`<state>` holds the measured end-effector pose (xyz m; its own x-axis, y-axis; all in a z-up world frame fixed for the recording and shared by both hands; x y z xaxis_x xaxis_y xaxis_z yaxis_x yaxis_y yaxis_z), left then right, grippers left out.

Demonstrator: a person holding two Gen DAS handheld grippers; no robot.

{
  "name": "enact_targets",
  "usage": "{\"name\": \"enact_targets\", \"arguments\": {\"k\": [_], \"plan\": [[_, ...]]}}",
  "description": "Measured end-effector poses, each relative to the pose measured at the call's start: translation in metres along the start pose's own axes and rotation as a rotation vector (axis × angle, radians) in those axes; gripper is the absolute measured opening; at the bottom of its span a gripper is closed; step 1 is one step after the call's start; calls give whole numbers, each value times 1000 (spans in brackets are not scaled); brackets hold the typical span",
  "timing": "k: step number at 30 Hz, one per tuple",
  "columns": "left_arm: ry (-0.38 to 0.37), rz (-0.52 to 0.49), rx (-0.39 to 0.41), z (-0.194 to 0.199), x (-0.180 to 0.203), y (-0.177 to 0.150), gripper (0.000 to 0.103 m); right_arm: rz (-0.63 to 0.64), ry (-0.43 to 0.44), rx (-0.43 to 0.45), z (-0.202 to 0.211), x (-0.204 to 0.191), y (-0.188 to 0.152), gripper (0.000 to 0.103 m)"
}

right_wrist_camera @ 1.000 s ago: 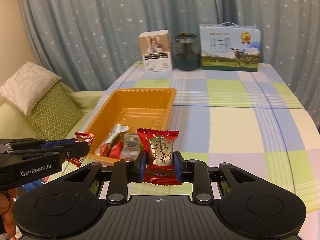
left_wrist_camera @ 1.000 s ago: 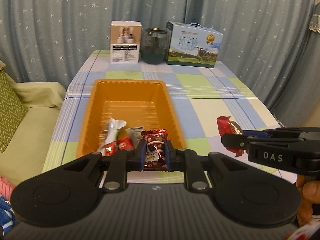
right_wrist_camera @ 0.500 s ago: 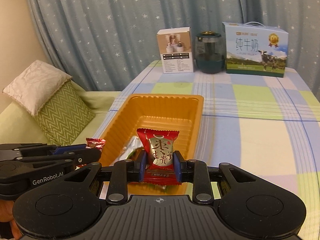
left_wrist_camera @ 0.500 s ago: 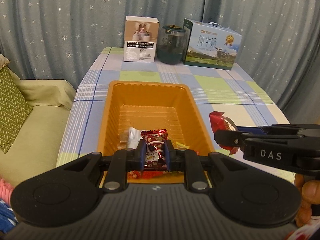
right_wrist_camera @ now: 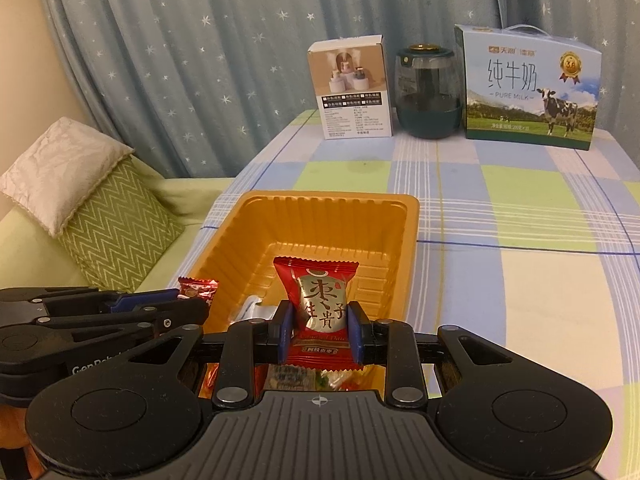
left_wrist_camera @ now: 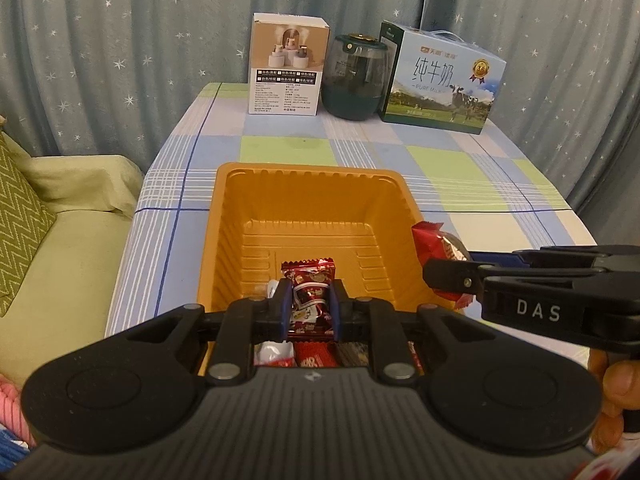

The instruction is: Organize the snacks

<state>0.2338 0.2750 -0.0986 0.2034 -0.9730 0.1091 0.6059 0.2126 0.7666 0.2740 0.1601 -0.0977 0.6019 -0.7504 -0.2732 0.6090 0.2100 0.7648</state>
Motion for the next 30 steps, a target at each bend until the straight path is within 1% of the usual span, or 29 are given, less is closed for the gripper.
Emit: {"name": "enact_targets", "arguments": {"k": [4, 5, 6, 7, 12, 15, 18, 20, 22, 23, 25, 26, 27, 28, 29, 30], "plan": [[-2, 6, -3, -10, -2, 3, 19, -9, -3, -3, -5, 3, 1, 29], [-3, 6, 6, -11, -2, 4, 22, -12, -3, -4, -5, 3, 1, 29], [3, 6, 11, -11, -4, 4, 33, -15, -2, -3, -5, 3, 2, 29], [10, 5, 11, -10, -5, 4, 37, -16, -1, -3, -5, 3, 2, 29], [34, 11, 10, -2, -17, -1, 40, -24, 2, -6, -4, 3, 0, 29], [46, 22, 18, 6, -23, -4, 47, -27, 5, -9, -5, 2, -1, 29], [58, 24, 22, 13, -27, -6, 48, -30, 12, -11, -7, -1, 0, 29], [62, 30, 27, 17, -29, -7, 51, -33, 17, -10, -9, -2, 1, 29], [64, 32, 29, 19, -29, -7, 58, -35, 26, -9, -11, -5, 2, 29], [65, 32, 30, 20, -29, -7, 60, -36, 39, -6, -12, -6, 3, 29], [67, 31, 32, 22, -29, -8, 67, -40, 71, -3, -13, -9, 3, 30], [72, 30, 34, 24, -29, -8, 69, -41, 73, -1, -13, -9, 3, 33], [78, 29, 34, 25, -30, -8, 73, -44, 71, 8, -12, -9, 4, 50], [87, 27, 31, 26, -31, -8, 76, -54, 75, 22, -10, -7, 4, 64], [96, 23, 28, 27, -31, -9, 77, -69, 84, 40, -6, -6, 6, 74], [101, 18, 28, 28, -32, -9, 78, -77, 91, 46, -3, -4, 7, 74]]}}
Point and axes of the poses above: each gripper's, at about its wrist camera, not at the fingertips, and z roughly against the way its jaws point, x to its right, y to its top, the point moved 10 cm from there along -z, roughly the way its jaws point, and after that the axes turned 7 degrees about x, right-handed, at the moved point
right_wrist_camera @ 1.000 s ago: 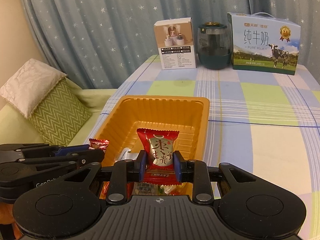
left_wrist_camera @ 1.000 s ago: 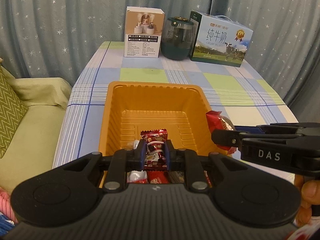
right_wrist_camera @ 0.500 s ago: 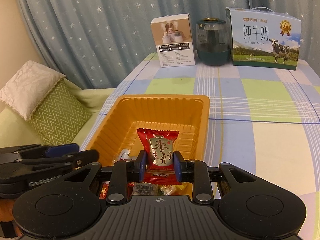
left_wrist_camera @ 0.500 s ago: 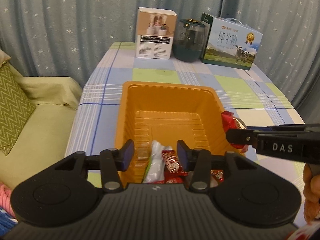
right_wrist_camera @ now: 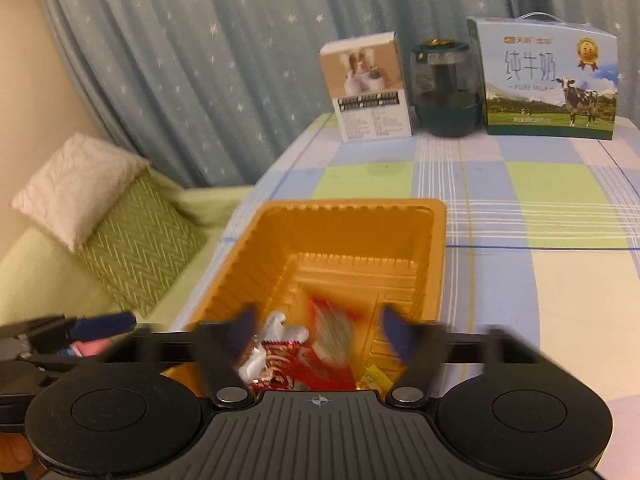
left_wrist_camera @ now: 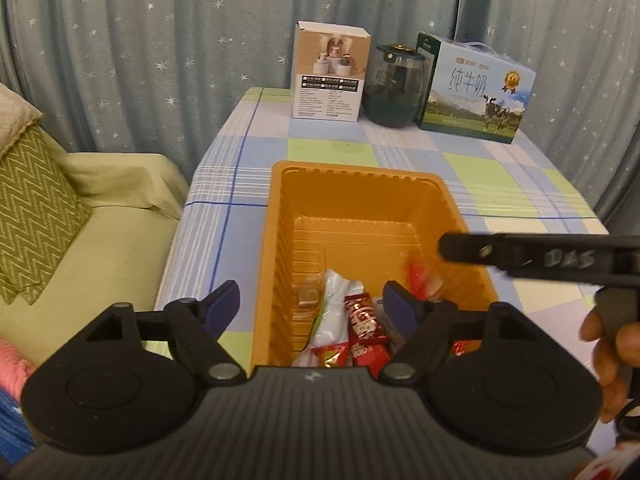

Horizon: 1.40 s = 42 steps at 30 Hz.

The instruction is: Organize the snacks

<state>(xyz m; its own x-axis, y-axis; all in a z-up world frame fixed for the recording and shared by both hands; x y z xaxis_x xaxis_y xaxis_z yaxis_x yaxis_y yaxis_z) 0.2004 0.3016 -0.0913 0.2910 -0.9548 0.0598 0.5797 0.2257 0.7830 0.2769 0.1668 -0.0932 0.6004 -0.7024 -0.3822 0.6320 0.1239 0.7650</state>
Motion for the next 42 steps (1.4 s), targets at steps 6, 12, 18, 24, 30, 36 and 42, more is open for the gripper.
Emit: {"name": "enact_targets", "arguments": {"k": [6, 12, 18, 24, 30, 36, 42], "plan": [[15, 2, 20, 13, 0, 1, 91, -35, -46, 4, 25, 14, -2, 74], [10, -4, 30, 31, 10, 0, 102, -101, -107, 11, 62, 33, -7, 74], [-13, 7, 45, 53, 25, -4, 103, -109, -158, 12, 100, 39, -18, 74], [-23, 1, 65, 80, 41, -9, 103, -87, -199, 10, 131, 37, -30, 74], [3, -3, 52, 106, 55, -19, 103, -44, -213, -7, 158, 27, -41, 74], [27, -5, 45, 133, 64, -30, 103, -2, -231, 7, 187, 15, -50, 74], [31, 13, 43, 157, 72, -39, 103, 12, -237, 19, 212, 7, -55, 74]]}}
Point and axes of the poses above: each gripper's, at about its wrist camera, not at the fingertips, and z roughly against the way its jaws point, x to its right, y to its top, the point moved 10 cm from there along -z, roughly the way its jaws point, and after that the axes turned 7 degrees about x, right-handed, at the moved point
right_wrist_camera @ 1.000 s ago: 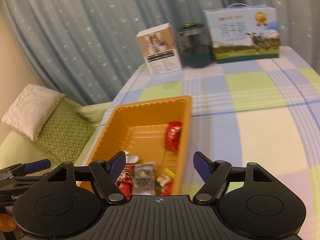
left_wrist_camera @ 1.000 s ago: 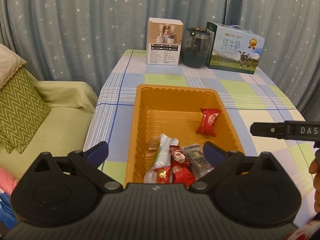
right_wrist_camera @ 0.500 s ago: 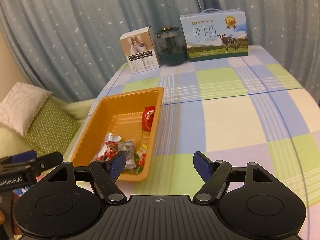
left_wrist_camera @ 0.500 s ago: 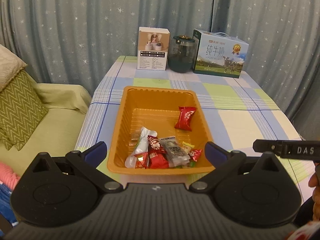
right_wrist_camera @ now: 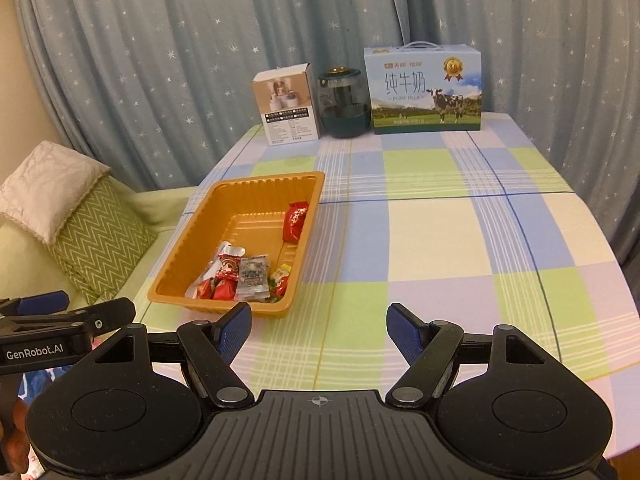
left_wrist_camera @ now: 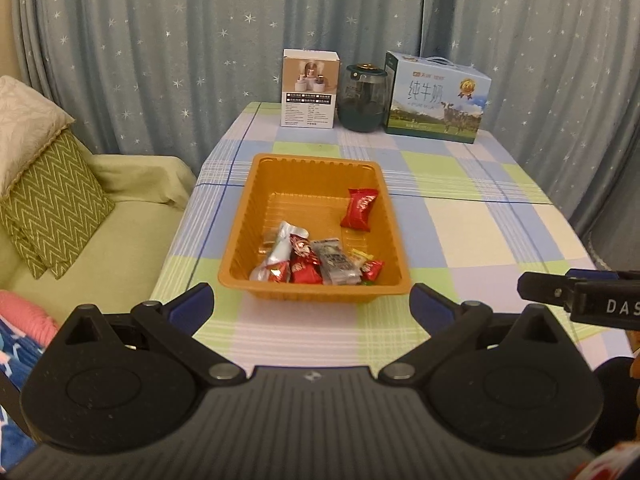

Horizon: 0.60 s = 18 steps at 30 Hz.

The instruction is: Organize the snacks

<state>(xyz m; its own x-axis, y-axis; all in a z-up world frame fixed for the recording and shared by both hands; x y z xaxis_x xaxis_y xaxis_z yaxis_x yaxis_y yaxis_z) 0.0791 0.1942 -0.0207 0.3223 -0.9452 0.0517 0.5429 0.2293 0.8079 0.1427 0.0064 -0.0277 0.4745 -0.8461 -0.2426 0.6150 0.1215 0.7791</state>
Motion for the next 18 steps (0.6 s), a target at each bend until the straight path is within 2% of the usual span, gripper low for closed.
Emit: {"name": "enact_targets", "arguments": {"k": [18], "plan": [[18, -24, 50, 57, 11, -15, 103, 12, -16, 54, 64, -9, -14, 74]]}}
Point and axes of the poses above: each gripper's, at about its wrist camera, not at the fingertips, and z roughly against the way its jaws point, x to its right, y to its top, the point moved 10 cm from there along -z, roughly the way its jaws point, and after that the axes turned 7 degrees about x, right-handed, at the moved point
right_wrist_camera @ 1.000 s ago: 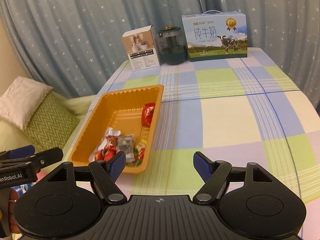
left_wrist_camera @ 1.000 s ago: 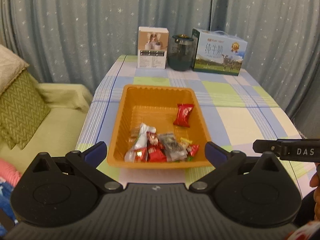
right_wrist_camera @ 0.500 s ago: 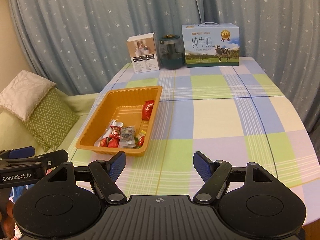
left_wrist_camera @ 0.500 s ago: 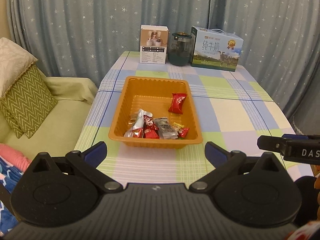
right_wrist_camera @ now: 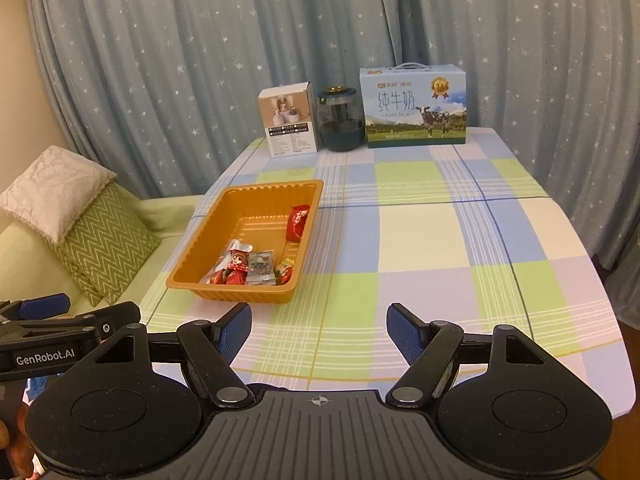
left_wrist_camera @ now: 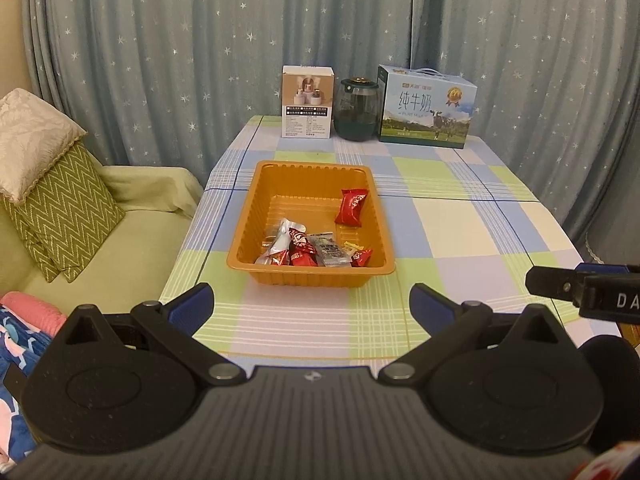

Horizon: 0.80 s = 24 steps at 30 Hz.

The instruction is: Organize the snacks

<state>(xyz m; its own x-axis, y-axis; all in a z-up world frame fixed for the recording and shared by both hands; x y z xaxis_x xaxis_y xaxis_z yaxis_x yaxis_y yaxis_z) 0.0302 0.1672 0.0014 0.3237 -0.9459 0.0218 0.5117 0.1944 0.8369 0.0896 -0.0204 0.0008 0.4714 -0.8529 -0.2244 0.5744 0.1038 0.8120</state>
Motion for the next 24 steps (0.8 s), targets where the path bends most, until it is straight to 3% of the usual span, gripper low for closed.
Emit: {"name": "enact_targets", "arguments": {"k": [24], "plan": [[0, -7, 30, 19, 6, -2, 103, -4, -12, 27, 24, 3, -6, 74]]}}
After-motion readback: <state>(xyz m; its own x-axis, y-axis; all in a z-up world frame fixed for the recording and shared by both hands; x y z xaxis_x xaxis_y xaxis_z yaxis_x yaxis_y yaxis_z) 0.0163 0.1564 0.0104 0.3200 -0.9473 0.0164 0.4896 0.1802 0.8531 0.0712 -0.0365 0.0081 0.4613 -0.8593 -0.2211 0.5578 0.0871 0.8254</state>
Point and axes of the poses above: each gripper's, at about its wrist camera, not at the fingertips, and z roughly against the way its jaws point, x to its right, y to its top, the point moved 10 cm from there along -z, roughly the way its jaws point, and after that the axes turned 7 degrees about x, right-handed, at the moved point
